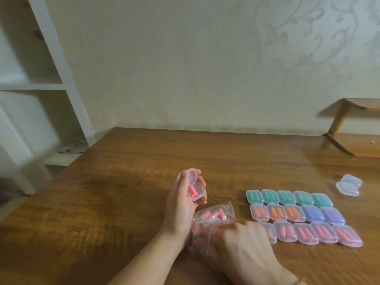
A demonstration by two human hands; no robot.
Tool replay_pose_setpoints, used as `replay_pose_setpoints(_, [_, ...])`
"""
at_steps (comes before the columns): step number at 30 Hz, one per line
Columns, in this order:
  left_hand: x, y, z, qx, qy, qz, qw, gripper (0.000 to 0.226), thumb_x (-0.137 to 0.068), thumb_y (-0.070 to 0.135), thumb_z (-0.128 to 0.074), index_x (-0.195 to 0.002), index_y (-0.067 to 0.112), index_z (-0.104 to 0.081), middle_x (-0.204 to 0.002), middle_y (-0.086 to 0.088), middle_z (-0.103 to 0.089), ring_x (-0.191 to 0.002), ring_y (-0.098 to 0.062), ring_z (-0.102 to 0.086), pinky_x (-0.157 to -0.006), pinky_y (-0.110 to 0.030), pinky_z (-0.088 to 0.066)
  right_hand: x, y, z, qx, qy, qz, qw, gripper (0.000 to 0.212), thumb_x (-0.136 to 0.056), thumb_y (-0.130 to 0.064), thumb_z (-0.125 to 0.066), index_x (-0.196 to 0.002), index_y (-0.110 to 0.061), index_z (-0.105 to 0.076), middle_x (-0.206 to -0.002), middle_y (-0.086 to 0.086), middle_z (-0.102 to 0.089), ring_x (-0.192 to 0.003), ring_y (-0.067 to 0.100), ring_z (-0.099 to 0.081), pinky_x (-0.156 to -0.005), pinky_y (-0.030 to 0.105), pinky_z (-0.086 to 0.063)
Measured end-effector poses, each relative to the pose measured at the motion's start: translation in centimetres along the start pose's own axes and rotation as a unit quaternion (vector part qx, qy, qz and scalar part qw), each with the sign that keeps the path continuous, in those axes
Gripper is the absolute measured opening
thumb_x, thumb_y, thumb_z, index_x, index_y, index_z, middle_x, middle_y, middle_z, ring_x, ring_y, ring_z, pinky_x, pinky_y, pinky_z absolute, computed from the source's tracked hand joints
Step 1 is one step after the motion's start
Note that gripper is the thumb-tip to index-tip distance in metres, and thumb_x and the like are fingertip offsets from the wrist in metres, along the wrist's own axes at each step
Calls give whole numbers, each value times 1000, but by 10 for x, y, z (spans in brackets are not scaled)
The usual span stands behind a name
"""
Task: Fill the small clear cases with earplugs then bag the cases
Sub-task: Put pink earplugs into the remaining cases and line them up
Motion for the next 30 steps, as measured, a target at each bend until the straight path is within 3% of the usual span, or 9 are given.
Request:
replay_pose_setpoints(7, [1, -1, -5, -24, -16, -15, 999, 44, -87, 51, -43, -103, 14, -62, -87, -7, -61, -79, -20, -56, -70, -32, -46, 2, 3, 10, 10, 56, 9, 998, 17, -34, -27, -70, -36, -20, -55, -31, -8, -43, -24, 6, -41, -29, 15, -18])
replay_pose_setpoints(10, [-1, -3, -1, -9, -9, -6, 1000, 44, -89, 53, -46, -104, 15, -63, -86, -5, -62, -78, -18, -57, -68, -31, -47, 1, 19, -5, 81, 32, 0, 996, 33, -32, -45, -84, -38, -26, -57, -33, -9, -43, -25, 2, -39, -40, 16, 6])
replay_pose_setpoints(11, [-1, -4, 0, -9, -6, -5, 1000, 43, -91, 54, -48, -104, 15, -63, -86, -4, -63, -78, -17, -57, -69, -31, -47, 3, 14, -1, 86, 10, -11, 996, 36, -34, -52, -87, -44, -28, -62, -39, -9, -49, -31, 0, -46, -45, 15, 6])
replay_pose_setpoints(13, [-1, -3, 1, -18, -4, -6, 1000, 42, -94, 54, -48, -105, 16, -63, -87, -4, -63, -79, -17, -58, -69, -30, -47, 4, 5, 6, 45, -25, -22, 998, 23, -76, -48, -70, -88, -29, -70, -81, -9, -69, -73, 6, -67, -46, 18, -31])
replay_pose_setpoints(14, [-1, -3, 0, -19, -5, -6, 1000, 42, -93, 53, -47, -105, 16, -63, -86, -4, -63, -79, -17, -58, -69, -30, -47, 1, 3, 8, 30, -2, 0, 1000, 27, -92, -41, -51, -111, -28, -64, -108, -5, -68, -98, 14, -66, -67, 25, -48])
replay_pose_setpoints(17, [-3, -3, 0, -26, -7, -12, 1000, 44, -93, 56, -48, -105, 16, -63, -86, -3, -63, -78, -17, -58, -68, -30, -48, 3, -1, 21, 54, -46, 41, 997, 42, -100, -36, -33, -137, -22, -49, -137, -1, -53, -124, 20, -52, -100, 31, -44])
replay_pose_setpoints(21, [-3, 0, 0, -16, -18, -30, 999, 47, -89, 52, -42, -105, 12, -61, -85, -5, -61, -73, -18, -55, -66, -31, -45, 14, 14, 59, -18, -13, 89, 996, 18, -86, -47, -66, -102, -54, -60, -104, -34, -61, -84, -6, -57, -70, 17, -47])
replay_pose_setpoints(24, [-2, 2, -2, -35, -28, -39, 998, 44, -89, 50, -41, -104, 14, -61, -84, -4, -61, -71, -15, -54, -64, -28, -45, 27, 30, 83, -146, -93, 59, 983, 5, -78, -64, -61, -77, -59, -59, -88, -45, -57, -79, -13, -58, -67, 9, -45])
replay_pose_setpoints(30, [12, 14, -12, -115, -80, -100, 985, 38, -95, 47, -38, -107, 19, -62, -95, -4, -62, -88, -15, -59, -67, -17, -50, 25, 73, 104, -461, 57, 10, 885, 41, -64, -61, -77, -78, -22, -70, -68, 11, -71, -42, 24, -56, -38, 25, -40])
Point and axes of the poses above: each hand's wrist, its own x-axis away from the middle knuckle, its own z-axis out of the back of the hand, y = z × x, the point moved 6 cm from there along -x, towards the middle knuckle
